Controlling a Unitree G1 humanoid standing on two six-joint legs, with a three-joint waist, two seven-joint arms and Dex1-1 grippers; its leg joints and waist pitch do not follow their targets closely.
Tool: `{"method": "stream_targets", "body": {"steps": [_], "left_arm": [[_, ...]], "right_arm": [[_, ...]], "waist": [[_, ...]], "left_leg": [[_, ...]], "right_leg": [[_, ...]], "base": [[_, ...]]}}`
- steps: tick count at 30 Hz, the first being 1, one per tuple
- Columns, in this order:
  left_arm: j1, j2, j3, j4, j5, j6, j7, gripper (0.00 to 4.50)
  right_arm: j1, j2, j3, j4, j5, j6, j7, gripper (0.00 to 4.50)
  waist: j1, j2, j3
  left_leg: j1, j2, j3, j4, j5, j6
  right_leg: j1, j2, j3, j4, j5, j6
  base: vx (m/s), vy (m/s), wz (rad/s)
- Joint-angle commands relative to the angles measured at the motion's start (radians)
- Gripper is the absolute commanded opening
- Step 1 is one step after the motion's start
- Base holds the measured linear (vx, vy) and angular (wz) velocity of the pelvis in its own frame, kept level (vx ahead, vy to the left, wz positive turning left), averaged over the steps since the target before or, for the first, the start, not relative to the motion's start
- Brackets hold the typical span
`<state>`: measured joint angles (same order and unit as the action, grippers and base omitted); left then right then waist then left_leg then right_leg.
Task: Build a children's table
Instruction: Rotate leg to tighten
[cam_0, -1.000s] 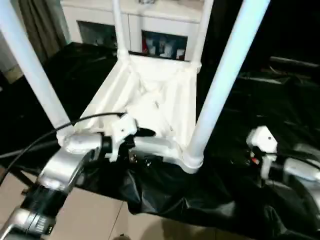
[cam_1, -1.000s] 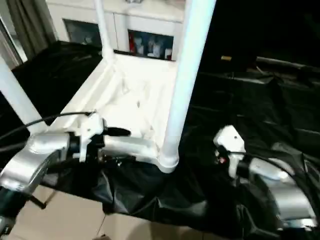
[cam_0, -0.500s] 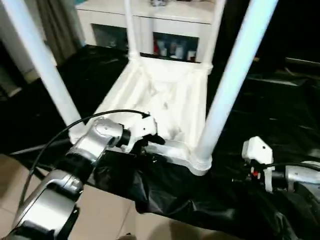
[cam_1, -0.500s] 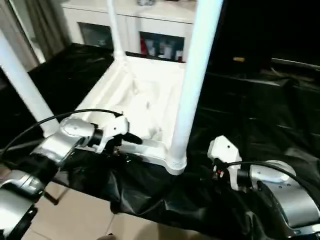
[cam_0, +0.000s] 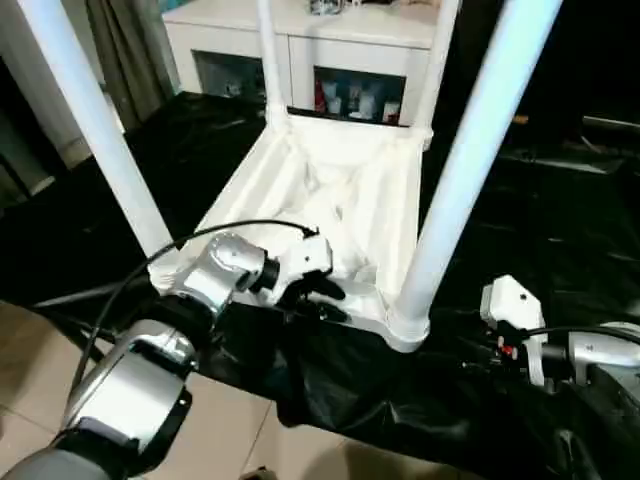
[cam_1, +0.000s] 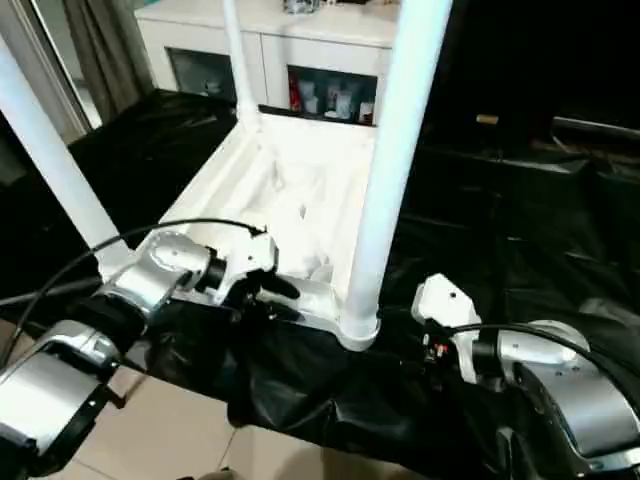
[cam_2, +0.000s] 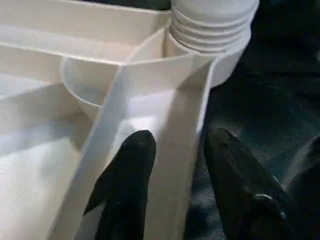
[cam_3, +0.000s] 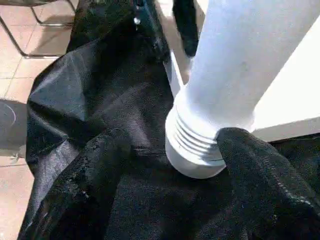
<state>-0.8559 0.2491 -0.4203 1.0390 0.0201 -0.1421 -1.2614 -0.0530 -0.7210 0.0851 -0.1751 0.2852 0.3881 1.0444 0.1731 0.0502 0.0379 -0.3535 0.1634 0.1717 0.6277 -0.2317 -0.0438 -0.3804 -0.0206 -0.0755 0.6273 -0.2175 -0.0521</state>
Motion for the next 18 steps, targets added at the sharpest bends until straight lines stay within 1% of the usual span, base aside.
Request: {"method": "stream_targets", "body": {"steps": [1,2,3,4,5,6,7,8,9,11,12,13,15,16,17,18], "left_arm": [[-0.034,-0.004,0.002,0.026,0.022,-0.024,-0.008,1.47],[-0.037,-0.005,0.0,0.034,0.025,-0.029,-0.01,1.47],[-0.041,-0.007,-0.003,0.046,0.031,-0.036,-0.012,1.32],[-0.042,-0.008,-0.005,0.05,0.034,-0.039,-0.012,1.32],[-0.044,-0.01,-0.006,0.057,0.037,-0.043,-0.015,1.28],[-0.046,-0.012,-0.007,0.063,0.039,-0.047,-0.015,1.16],[-0.05,-0.014,-0.005,0.073,0.043,-0.052,-0.014,1.01],[-0.052,-0.016,-0.004,0.078,0.045,-0.056,-0.012,1.01],[-0.055,-0.019,-0.003,0.088,0.05,-0.061,-0.007,0.93],[-0.055,-0.019,-0.003,0.088,0.05,-0.061,-0.007,0.82],[-0.059,-0.022,-0.004,0.108,0.066,-0.074,0.0,0.69],[-0.06,-0.022,-0.004,0.11,0.069,-0.076,0.0,0.57],[-0.061,-0.024,-0.004,0.128,0.082,-0.09,0.006,0.49],[-0.061,-0.024,-0.003,0.134,0.087,-0.094,0.009,0.39],[-0.061,-0.025,-0.003,0.137,0.09,-0.096,0.011,0.26],[-0.061,-0.024,-0.003,0.138,0.091,-0.097,0.012,0.18]], "right_arm": [[0.0,-0.008,-0.004,-0.023,0.001,0.008,-0.009,3.29],[0.002,-0.009,-0.005,-0.023,0.0,0.008,-0.009,3.29],[0.005,-0.009,-0.007,-0.024,0.0,0.008,-0.011,3.29],[0.009,-0.01,-0.009,-0.026,0.0,0.007,-0.012,3.29],[0.015,-0.011,-0.012,-0.029,0.0,0.007,-0.013,3.29],[0.019,-0.012,-0.015,-0.029,-0.001,0.005,-0.015,3.29],[0.023,-0.012,-0.017,-0.029,-0.001,0.004,-0.016,3.29],[0.025,-0.013,-0.018,-0.029,-0.001,0.002,-0.017,3.29],[0.031,-0.015,-0.02,-0.027,-0.001,-0.003,-0.016,3.29],[0.031,-0.015,-0.02,-0.027,-0.001,-0.003,-0.016,3.29],[0.037,-0.017,-0.022,-0.022,0.0,-0.01,-0.015,3.29],[0.037,-0.017,-0.022,-0.022,0.0,-0.011,-0.015,3.29],[0.041,-0.02,-0.023,-0.017,0.0,-0.019,-0.014,3.29],[0.043,-0.021,-0.023,-0.014,-0.001,-0.024,-0.013,3.29],[0.044,-0.022,-0.023,-0.013,-0.002,-0.027,-0.013,3.29],[0.044,-0.022,-0.024,-0.012,-0.002,-0.029,-0.012,3.29]], "waist": [[0.007,-0.005,-0.062],[0.006,-0.008,-0.062],[0.004,-0.004,-0.062],[0.005,0.002,-0.062],[0.005,0.004,-0.062],[0.005,0.013,-0.062],[0.003,0.007,-0.063],[0.004,0.009,-0.063],[0.003,0.012,-0.064],[0.003,0.013,-0.065],[0.003,0.015,-0.065],[0.002,0.014,-0.064],[0.001,0.014,-0.065],[0.001,0.011,-0.065],[0.001,0.014,-0.066],[0.0,0.014,-0.066]], "left_leg": [[-0.005,0.065,-0.039,-0.059,-0.023,0.098],[-0.005,0.065,-0.038,-0.06,-0.021,0.1],[-0.008,0.062,-0.038,-0.058,-0.022,0.101],[-0.009,0.061,-0.039,-0.058,-0.017,0.1],[-0.01,0.06,-0.038,-0.057,-0.011,0.106],[-0.01,0.059,-0.037,-0.056,-0.011,0.108],[-0.01,0.057,-0.036,-0.055,-0.013,0.112],[-0.011,0.056,-0.036,-0.055,-0.008,0.114],[-0.01,0.057,-0.036,-0.055,-0.009,0.117],[-0.011,0.058,-0.037,-0.056,-0.007,0.118],[-0.011,0.059,-0.038,-0.056,-0.009,0.118],[-0.01,0.058,-0.037,-0.056,-0.013,0.119],[-0.011,0.059,-0.038,-0.057,-0.009,0.123],[-0.01,0.063,-0.039,-0.058,-0.011,0.125],[-0.01,0.065,-0.039,-0.059,-0.013,0.126],[-0.011,0.068,-0.041,-0.06,-0.012,0.127]], "right_leg": [[0.063,-0.129,0.064,-0.092,-0.125,-0.068],[0.063,-0.128,0.064,-0.094,-0.128,-0.065],[0.065,-0.127,0.063,-0.097,-0.142,-0.062],[0.066,-0.127,0.063,-0.095,-0.143,-0.061],[0.064,-0.125,0.062,-0.096,-0.146,-0.056],[0.062,-0.125,0.061,-0.099,-0.153,-0.054],[0.064,-0.123,0.061,-0.101,-0.165,-0.049],[0.064,-0.121,0.061,-0.1,-0.163,-0.046],[0.062,-0.121,0.06,-0.102,-0.171,-0.041],[0.062,-0.121,0.058,-0.101,-0.175,-0.037],[0.061,-0.122,0.058,-0.102,-0.177,-0.037],[0.06,-0.12,0.056,-0.105,-0.187,-0.033],[0.06,-0.121,0.056,-0.103,-0.176,-0.032],[0.059,-0.123,0.056,-0.103,-0.17,-0.034],[0.059,-0.127,0.056,-0.102,-0.167,-0.042],[0.06,-0.129,0.055,-0.1,-0.158,-0.049]], "base": [[0.0,0.0,0.0],[0.0,0.0,0.0],[0.0,0.0,0.0],[0.0,0.0,0.0],[0.0,0.0,0.0],[0.0,0.0,0.0],[0.0,0.0,0.0],[0.0,0.0,0.0],[0.0,0.0,0.0],[0.0,0.0,0.0],[0.0,0.0,0.0],[0.0,0.0,0.0],[0.0,0.0,0.0],[0.0,0.0,0.0],[0.0,0.0,0.0],[0.0,0.0,0.0]]}}
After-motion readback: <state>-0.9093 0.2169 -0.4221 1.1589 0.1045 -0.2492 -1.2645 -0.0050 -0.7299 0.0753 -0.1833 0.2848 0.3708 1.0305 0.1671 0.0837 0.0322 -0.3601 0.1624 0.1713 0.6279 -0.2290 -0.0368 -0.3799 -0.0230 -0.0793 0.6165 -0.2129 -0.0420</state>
